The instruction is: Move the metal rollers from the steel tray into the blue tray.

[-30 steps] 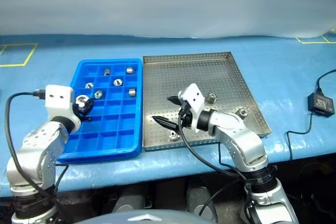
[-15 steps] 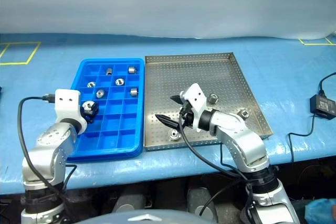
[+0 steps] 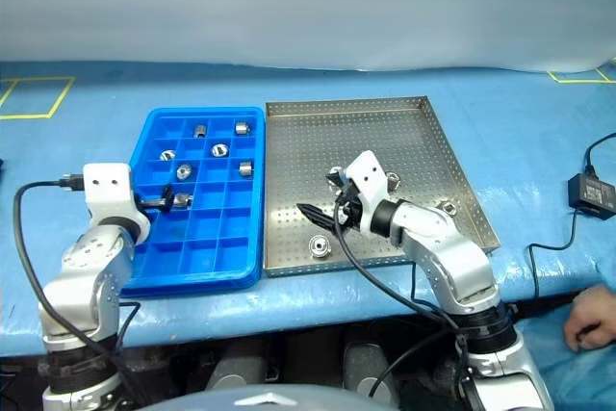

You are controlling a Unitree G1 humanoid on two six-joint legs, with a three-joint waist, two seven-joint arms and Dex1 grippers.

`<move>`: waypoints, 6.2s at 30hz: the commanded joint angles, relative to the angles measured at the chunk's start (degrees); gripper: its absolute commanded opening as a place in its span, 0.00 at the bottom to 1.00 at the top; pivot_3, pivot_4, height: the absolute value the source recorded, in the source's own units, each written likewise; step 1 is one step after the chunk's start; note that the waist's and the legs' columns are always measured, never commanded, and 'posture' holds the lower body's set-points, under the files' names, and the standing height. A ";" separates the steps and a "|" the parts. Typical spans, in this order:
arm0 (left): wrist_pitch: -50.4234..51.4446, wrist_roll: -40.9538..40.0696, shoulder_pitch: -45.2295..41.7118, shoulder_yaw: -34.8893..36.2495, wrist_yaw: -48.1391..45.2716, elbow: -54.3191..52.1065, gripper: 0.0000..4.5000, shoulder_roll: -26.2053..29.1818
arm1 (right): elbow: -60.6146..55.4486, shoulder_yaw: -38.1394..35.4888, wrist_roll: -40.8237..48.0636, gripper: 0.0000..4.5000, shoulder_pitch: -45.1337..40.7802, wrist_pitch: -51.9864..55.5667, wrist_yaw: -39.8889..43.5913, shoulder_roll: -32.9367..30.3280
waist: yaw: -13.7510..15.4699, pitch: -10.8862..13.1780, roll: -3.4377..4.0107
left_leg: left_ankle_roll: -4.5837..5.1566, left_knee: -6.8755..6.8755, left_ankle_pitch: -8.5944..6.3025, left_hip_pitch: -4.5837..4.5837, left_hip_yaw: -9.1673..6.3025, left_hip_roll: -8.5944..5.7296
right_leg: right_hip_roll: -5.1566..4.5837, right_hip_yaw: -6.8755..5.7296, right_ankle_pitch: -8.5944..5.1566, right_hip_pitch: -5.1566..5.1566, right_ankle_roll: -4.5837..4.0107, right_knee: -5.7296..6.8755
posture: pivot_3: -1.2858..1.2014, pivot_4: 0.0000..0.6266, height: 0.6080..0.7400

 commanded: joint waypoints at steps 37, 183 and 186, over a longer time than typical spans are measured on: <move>-1.98 -7.38 -13.46 -40.32 -36.63 8.82 1.00 12.92 | -15.64 -6.08 -4.12 1.00 12.10 4.32 -8.40 -6.61 | -7.49 0.01 0.01 | 0.08 0.01 -0.05 0.00 0.06 0.02 | 0.11 0.23 -0.20 -0.06 0.26 0.03 | 0.44 0.24 1.00; 5.96 -8.21 2.22 -8.61 -20.52 -20.01 0.38 6.13 | -1.00 3.30 -8.77 1.00 1.98 -1.24 -1.45 0.84 | -5.82 0.07 0.04 | 0.01 -0.02 -0.04 0.02 -0.05 -0.03 | 0.11 0.25 -0.03 -0.02 0.21 0.05 | 0.53 0.24 1.00; 11.17 -7.00 7.10 -5.15 -17.40 -26.94 0.38 7.62 | 0.85 5.52 -9.43 1.00 0.02 -1.81 -0.40 1.88 | -3.54 0.09 0.00 | -0.01 -0.01 -0.02 0.03 -0.10 -0.01 | 0.12 0.17 -0.11 -0.01 0.21 0.05 | 0.56 0.24 1.00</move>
